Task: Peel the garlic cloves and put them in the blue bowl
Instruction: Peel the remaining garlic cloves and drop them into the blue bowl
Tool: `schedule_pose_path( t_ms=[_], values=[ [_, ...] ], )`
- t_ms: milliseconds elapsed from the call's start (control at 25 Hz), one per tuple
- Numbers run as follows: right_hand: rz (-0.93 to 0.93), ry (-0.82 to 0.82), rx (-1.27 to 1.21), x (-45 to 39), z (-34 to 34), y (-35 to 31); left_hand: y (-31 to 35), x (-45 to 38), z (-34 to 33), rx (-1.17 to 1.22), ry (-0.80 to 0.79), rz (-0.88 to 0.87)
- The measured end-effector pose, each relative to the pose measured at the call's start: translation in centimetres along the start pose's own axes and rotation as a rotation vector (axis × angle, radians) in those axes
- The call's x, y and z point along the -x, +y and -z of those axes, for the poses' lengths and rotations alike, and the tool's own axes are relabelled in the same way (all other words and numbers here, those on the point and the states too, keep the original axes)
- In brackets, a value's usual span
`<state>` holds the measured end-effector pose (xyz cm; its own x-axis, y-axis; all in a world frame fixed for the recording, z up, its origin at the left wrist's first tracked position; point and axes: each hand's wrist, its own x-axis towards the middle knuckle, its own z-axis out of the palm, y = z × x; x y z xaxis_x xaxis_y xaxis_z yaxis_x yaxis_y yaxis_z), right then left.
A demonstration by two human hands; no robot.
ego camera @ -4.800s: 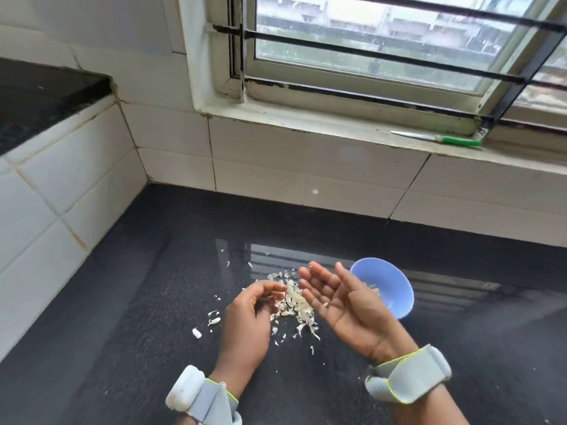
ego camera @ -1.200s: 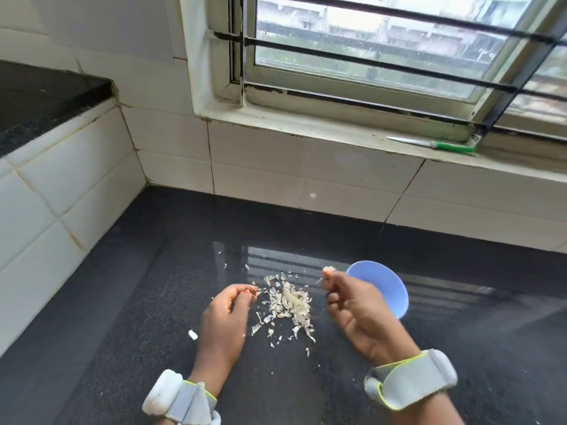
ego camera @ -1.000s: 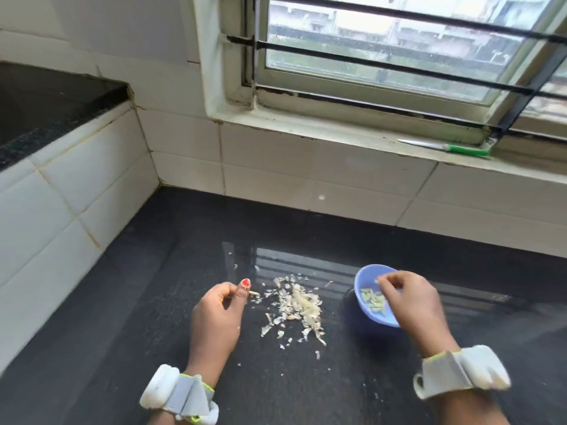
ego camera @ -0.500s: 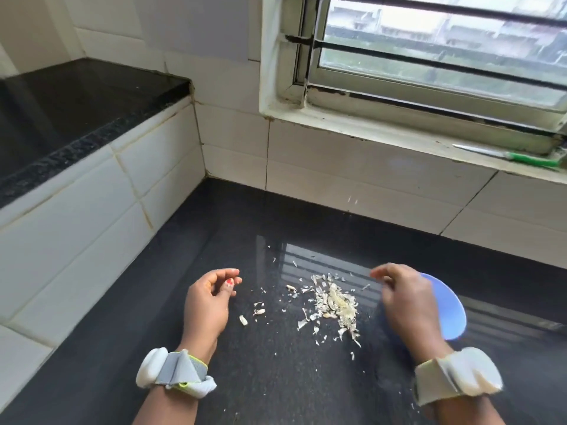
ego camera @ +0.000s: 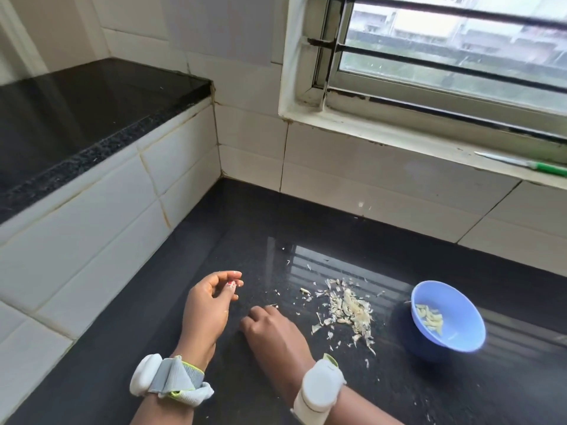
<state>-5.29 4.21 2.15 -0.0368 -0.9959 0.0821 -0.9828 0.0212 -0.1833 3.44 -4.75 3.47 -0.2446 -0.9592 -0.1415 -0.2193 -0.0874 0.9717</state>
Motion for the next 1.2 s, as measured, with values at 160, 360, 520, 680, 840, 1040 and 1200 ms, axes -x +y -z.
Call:
schedule_pose_path(
  t_ms=[160,360,520,680,840,1040,1200],
  values=[
    [-0.047,0.030,-0.253,0.6,0.0,1.4,-0.1,0.2,-0.5,0.015,-0.029,0.028],
    [-0.394,0.167,-0.690,1.8,0.2,3.1,-0.1,0.7,-1.1,0.021,-0.073,0.053],
    [-0.223,0.092,-0.505,2.1,0.0,2.8,0.0,0.8,-1.1,0.032,-0.072,0.066],
    [-0.055,0.028,-0.102,1.8,-0.6,1.7,0.0,0.9,-1.1,0.022,-0.081,0.078],
    [-0.069,0.081,-0.028,1.6,-1.0,1.9,0.3,1.2,-0.9,0.020,-0.083,0.061],
    [-0.131,0.137,-0.108,1.7,-1.5,2.4,0.0,1.2,-1.3,-0.021,-0.117,0.042],
    [-0.098,0.092,0.042,1.4,-1.0,1.4,-0.3,1.4,-1.7,-0.050,-0.146,0.051]
  ],
)
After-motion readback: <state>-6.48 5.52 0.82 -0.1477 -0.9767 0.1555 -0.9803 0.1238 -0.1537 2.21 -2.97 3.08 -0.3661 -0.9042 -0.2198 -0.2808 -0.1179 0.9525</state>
